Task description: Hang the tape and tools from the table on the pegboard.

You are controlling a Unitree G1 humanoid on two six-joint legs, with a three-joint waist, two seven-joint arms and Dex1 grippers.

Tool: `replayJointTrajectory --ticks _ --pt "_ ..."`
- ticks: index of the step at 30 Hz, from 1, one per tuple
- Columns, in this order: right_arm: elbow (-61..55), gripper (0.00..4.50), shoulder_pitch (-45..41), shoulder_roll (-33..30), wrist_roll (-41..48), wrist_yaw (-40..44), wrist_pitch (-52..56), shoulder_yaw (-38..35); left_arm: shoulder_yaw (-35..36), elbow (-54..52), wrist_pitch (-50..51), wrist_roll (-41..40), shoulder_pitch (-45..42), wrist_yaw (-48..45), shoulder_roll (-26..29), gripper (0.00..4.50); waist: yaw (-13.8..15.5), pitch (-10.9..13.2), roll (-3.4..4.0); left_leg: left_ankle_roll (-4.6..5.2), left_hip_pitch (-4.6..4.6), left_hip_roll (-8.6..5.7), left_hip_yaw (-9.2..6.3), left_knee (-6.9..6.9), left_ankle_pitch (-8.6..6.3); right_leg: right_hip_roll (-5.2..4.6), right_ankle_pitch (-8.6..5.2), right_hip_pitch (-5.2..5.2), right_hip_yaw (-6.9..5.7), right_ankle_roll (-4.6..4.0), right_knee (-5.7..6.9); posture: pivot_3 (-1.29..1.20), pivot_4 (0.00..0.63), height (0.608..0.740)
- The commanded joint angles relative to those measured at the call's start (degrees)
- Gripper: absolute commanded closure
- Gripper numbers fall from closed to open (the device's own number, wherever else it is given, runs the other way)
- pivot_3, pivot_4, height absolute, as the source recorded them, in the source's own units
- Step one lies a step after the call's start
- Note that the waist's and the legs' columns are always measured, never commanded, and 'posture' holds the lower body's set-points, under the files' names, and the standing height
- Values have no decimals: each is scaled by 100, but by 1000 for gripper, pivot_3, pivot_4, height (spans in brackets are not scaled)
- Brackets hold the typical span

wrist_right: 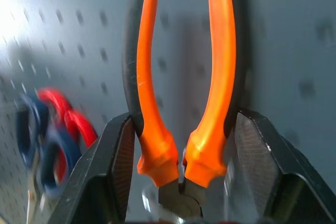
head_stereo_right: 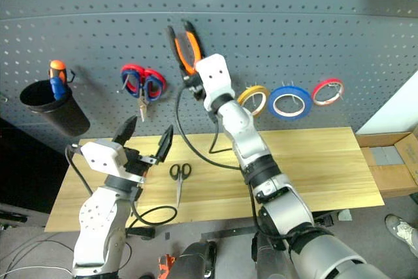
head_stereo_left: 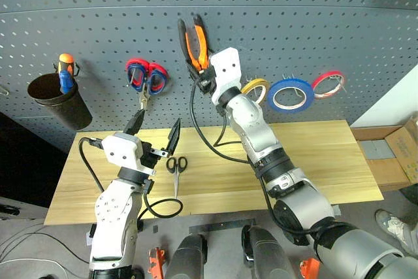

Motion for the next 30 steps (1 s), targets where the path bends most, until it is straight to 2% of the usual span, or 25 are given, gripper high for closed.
replayJointTrajectory --ticks 1,5,7,14,18,22,24,27,30 --pt "-222 1844 -115 105 93 -61 24 -157 93 -294 -49 27 2 29 69 0 1 0 0 0 1 0 0 -1 0 0 0 0 0 0 0 37 210 740" --pt "-361 651 -177 67 221 10 131 -226 147 -222 32 24 21 141 51 0 2 0 0 4 3 -1 0 1 -2 1 0 4 0 0 -1 34 210 740" --pt "-811 83 -88 12 412 258 547 -205 228 -153 247 -40 83 319 -32 0 8 0 0 10 5 -1 -3 4 -5 1 6 9 -1 -3 -1 36 209 740" --pt "-3131 34 684 -548 1035 843 2669 -189 399 -126 1150 -415 322 545 -128 0 22 0 0 15 1 1 -12 4 -4 1 16 12 -14 -6 -10 15 211 740" --pt "-4630 34 1330 -1548 1810 1845 4076 -172 265 -2 1700 -523 591 608 -302 0 19 -1 2 16 -2 1 -9 3 -5 -1 16 12 -13 -6 -18 -10 215 740" --pt "-5166 34 1924 -2195 2466 2382 4812 -366 59 102 1871 -247 625 981 -622 0 0 -1 3 26 -1 4 -2 4 -11 -2 15 14 -11 -5 -21 -29 229 740" --pt "-5524 34 2311 -2685 2705 2934 5125 -119 0 220 2250 -17 599 1371 -754 0 -8 -1 3 27 6 8 -2 4 -11 -2 15 21 -13 -5 -18 -31 238 740" --pt "-6206 34 3018 -3532 2918 3778 5470 638 -188 361 2685 340 659 1785 -885 0 -13 -1 4 29 11 7 -6 4 -12 -1 12 33 -20 -2 -23 -36 252 740" --pt "-6338 34 3349 -3803 2723 3795 5604 1194 -368 534 3266 548 671 1895 -827 0 -49 0 4 41 25 7 -2 4 -20 -1 0 45 -17 10 -23 -35 255 740"
